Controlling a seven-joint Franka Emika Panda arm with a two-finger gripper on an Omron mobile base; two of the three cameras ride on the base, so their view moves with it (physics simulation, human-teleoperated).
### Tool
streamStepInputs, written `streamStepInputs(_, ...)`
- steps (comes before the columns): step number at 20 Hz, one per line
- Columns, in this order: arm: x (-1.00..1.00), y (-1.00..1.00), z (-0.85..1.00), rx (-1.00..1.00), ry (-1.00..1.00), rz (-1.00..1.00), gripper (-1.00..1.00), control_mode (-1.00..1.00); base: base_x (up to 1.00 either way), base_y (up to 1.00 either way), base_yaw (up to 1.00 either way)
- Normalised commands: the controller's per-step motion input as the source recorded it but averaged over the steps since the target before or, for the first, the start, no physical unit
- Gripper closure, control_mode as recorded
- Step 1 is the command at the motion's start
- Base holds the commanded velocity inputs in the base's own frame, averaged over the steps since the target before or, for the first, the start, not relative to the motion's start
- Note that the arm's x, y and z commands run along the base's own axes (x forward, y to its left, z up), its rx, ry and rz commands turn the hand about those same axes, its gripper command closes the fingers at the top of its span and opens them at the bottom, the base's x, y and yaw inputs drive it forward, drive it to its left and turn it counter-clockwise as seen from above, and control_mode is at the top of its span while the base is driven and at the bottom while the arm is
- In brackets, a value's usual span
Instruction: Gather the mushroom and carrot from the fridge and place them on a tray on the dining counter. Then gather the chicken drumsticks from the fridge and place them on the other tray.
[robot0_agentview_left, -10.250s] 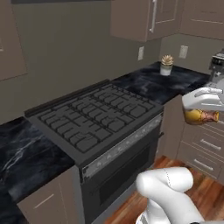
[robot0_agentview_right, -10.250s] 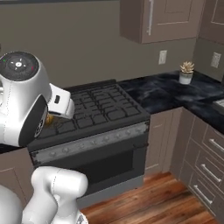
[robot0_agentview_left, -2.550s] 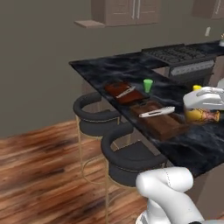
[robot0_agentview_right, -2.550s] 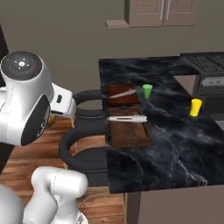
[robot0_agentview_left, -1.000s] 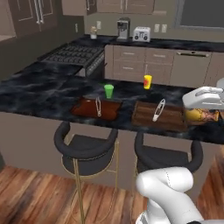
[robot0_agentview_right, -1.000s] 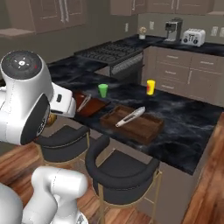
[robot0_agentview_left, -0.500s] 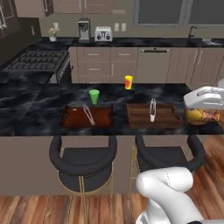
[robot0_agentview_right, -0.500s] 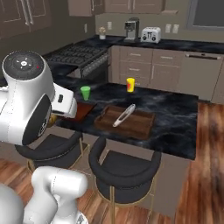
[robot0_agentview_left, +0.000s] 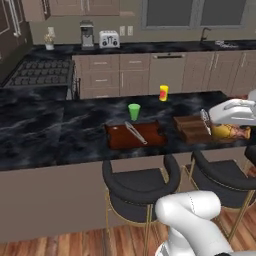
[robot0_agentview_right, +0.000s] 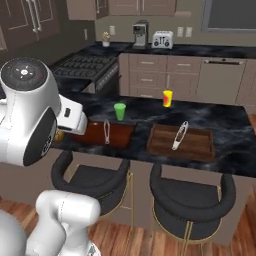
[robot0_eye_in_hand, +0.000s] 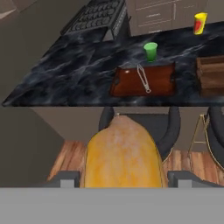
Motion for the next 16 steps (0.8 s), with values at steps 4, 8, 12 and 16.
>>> streamStepInputs(4, 0.00, 0.00, 0.00, 0.00, 0.00, 0.00, 1.00, 1.00, 0.50, 0.50, -0.31)
streamStepInputs(8, 0.00, 0.00, 0.00, 0.00, 0.00, 0.00, 1.00, 1.00, 0.61, 0.27, -0.29)
streamStepInputs(12, 0.00, 0.00, 0.00, 0.00, 0.00, 0.00, 1.00, 1.00, 0.58, 0.04, -0.18)
streamStepInputs(16, 0.18, 0.00, 0.00, 0.00, 0.03, 0.00, 1.00, -1.00, 0.43, 0.00, -0.04)
